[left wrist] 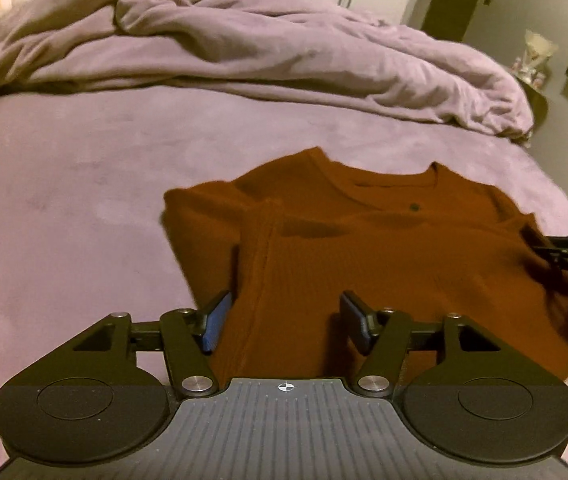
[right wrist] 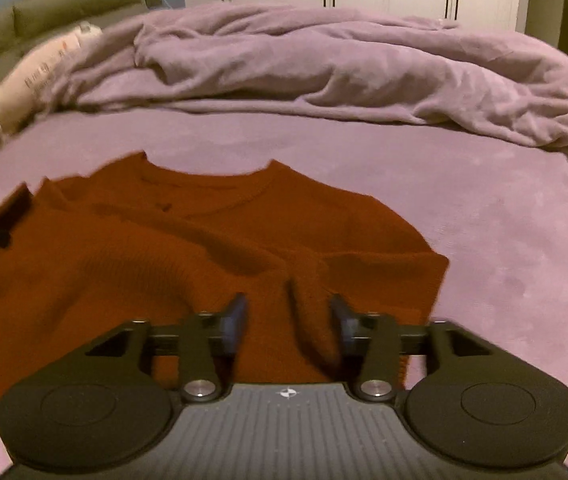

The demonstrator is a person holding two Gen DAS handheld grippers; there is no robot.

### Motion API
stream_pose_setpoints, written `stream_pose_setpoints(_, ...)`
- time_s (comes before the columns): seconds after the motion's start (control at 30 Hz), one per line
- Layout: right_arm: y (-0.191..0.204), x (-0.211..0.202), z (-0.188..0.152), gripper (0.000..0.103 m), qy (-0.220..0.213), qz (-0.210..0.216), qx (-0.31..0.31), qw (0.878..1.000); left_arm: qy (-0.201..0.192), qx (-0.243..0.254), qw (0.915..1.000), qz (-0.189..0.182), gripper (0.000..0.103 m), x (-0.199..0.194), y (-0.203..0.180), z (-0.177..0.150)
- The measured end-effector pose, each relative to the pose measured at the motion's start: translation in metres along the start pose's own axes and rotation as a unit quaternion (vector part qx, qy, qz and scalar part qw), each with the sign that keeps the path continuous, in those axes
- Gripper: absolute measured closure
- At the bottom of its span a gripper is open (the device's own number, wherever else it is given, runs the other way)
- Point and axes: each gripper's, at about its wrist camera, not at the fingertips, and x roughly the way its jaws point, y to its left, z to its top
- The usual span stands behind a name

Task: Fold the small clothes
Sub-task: 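Lift the hem with both grippers and fold it up over the collar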

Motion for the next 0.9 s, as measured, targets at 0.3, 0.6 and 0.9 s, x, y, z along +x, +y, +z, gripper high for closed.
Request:
stream_pose_setpoints(0.3,0.017,-0.012,0.004,0.098,-0.046,-0.076,-0.052,0.995,-0.043,0.039,0.9962,0.065,0.095,-0.02,-0.015,0.01)
stream_pose_setpoints(0.6,0.012,-0.013,0.067,0.098,-0.122,-0.151,-0.043,0.98,-0.129,0.046,0.9842,0.113,0.095,-0.032,-0.024,0.073)
stream_pose_setpoints(0.9,0.002,0.049,0.086,0.097,-0.119,-0.207,-0.008,0.971,-0.094,0.035,0.9704,0.22,0.087,0.059,-0.015,0.079)
